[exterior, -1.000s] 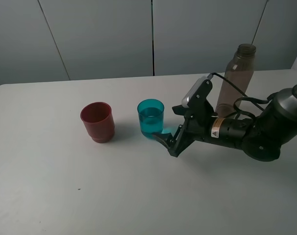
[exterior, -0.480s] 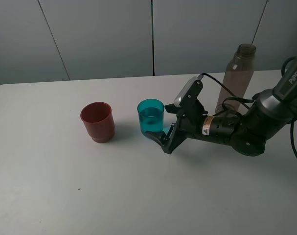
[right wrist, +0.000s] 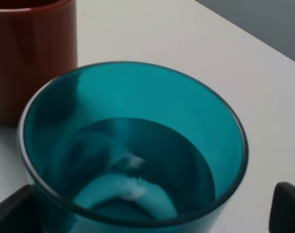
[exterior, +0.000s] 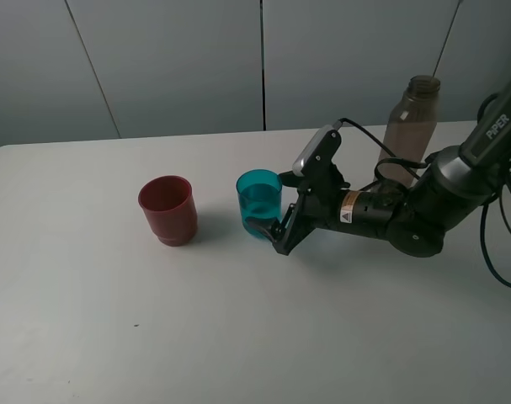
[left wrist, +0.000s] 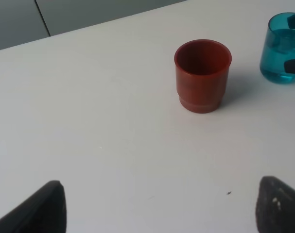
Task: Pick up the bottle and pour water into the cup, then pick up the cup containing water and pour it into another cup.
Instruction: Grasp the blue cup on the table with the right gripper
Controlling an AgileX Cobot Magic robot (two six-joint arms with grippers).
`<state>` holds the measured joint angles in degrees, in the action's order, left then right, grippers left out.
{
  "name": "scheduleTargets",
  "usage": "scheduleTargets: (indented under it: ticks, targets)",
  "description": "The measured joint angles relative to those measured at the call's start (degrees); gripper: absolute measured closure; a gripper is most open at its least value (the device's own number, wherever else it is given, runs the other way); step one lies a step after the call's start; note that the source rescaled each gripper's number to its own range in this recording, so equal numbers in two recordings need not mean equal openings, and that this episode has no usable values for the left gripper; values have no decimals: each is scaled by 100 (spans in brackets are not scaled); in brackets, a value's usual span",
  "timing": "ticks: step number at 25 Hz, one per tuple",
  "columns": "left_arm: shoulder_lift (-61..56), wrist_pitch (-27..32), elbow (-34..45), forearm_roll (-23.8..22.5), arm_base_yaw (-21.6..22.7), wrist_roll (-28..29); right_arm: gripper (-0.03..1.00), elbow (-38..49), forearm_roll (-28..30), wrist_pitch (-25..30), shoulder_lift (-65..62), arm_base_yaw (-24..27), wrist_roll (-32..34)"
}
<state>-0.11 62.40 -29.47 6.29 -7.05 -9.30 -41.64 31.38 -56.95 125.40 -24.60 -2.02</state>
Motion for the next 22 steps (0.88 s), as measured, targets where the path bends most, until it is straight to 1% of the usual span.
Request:
scheduleTargets:
  ticks: [8, 18, 22]
  targets:
    - [0, 0, 0, 0, 0, 1, -3, -11, 96, -64, 293, -10, 49]
    - [0, 0, 0, 0, 0, 1, -3, -243, 121, -101, 389, -44, 72]
    - [0, 0, 0, 0, 0, 1, -3, -401, 144, -89, 389, -44, 202]
